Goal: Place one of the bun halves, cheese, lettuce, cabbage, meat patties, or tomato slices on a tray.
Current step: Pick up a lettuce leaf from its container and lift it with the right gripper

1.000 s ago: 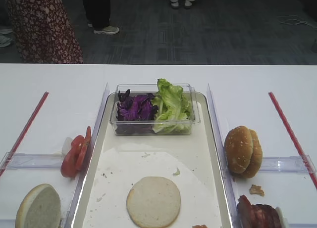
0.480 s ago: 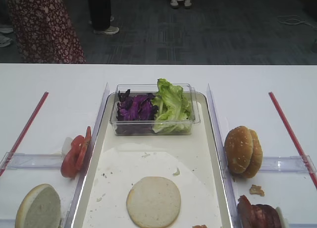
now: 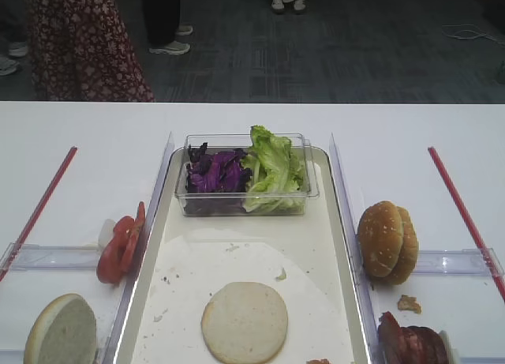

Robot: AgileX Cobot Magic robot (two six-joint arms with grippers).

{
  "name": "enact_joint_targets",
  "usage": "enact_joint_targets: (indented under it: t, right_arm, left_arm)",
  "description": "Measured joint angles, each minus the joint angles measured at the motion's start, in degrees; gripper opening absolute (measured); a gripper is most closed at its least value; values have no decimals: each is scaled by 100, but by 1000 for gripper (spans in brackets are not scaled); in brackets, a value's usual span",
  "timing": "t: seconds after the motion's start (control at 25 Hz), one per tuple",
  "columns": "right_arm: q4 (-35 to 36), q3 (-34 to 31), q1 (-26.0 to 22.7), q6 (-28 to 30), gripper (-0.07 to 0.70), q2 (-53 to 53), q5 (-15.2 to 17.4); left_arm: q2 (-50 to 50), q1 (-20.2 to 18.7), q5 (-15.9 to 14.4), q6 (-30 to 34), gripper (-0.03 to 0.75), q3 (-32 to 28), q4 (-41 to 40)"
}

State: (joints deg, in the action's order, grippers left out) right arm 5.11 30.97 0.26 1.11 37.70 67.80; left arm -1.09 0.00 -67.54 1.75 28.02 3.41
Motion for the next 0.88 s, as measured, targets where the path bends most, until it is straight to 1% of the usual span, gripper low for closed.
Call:
enact_joint_targets:
  t: [0.28, 0.6, 0.88]
  right_arm:
    - [0, 570, 0, 0, 518, 708, 36]
    - [0, 1005, 0, 98, 505, 1707, 60]
    - [-35, 1702, 0, 216, 503, 2589, -71]
  left_arm:
    - [0, 0, 0, 0, 412, 0, 0]
    - [0, 0, 0, 0, 412, 0, 0]
    - [0, 0, 0, 0, 412, 0, 0]
